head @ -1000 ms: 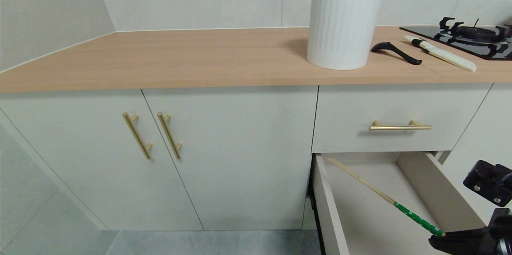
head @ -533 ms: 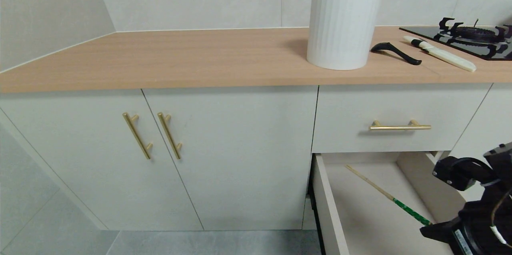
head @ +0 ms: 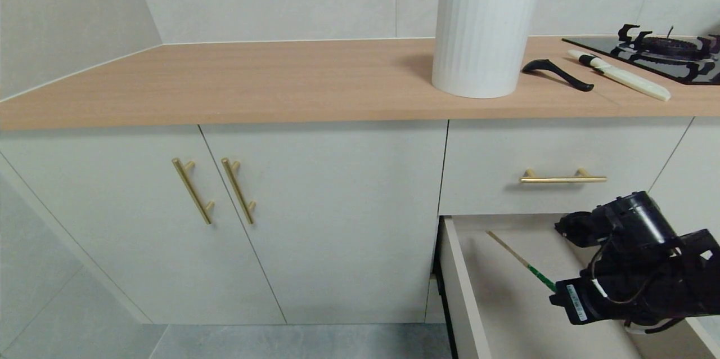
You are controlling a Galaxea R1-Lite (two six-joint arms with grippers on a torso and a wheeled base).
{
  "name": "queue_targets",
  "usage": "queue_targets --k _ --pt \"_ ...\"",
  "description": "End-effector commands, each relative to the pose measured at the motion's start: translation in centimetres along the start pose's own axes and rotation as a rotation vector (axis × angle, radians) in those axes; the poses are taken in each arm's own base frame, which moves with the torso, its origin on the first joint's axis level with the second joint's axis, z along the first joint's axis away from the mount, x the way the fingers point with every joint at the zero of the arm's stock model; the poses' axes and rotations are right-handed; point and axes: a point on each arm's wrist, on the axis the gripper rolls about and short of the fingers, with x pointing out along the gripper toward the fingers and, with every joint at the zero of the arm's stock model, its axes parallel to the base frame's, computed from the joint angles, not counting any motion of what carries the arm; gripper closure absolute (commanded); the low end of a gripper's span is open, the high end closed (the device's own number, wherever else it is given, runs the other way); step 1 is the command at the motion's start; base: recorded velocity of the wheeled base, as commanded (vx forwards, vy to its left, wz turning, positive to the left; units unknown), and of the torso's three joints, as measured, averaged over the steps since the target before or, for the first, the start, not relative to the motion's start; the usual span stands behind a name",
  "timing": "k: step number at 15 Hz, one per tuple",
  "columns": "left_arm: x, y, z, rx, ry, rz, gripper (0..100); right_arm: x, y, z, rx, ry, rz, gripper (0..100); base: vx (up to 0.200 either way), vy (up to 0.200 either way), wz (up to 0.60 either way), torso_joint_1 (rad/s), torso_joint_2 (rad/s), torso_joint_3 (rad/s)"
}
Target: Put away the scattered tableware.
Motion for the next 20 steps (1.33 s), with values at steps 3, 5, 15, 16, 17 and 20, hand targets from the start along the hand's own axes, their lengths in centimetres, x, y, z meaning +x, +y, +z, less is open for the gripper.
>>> queue_targets --k 3,5,15,16,17,20 --pt "0.0 0.0 0.0 0.000 0.000 0.000 0 6.2 0.6 -1.4 0.024 0.054 0.004 100 0.000 0.000 0.00 0.000 0.00 0.000" --pt "0.0 0.0 0.0 0.000 0.000 0.000 0 7.8 0.9 -1.6 0.051 0.040 0.000 100 0.000 0.000 0.00 0.000 0.00 0.000" --pt "0.0 0.0 0.0 0.000 0.000 0.000 0 12.3 0.9 -2.6 0.070 0.017 -0.045 100 0.000 0.000 0.00 0.000 0.00 0.000" --pt "0.0 0.0 0.0 0.000 0.000 0.002 0 12.4 0.9 -2.6 0.070 0.019 -0.045 100 0.000 0.000 0.00 0.000 0.00 0.000" --pt "0.0 0.0 0.0 0.000 0.000 0.000 0 12.5 0.9 -2.6 0.070 0.019 -0.045 100 0.000 0.000 0.00 0.000 0.00 0.000" --pt "0.0 0.0 0.0 0.000 0.000 0.000 0 12.7 0.9 -2.7 0.070 0.023 -0.049 100 0.000 0.000 0.00 0.000 0.00 0.000"
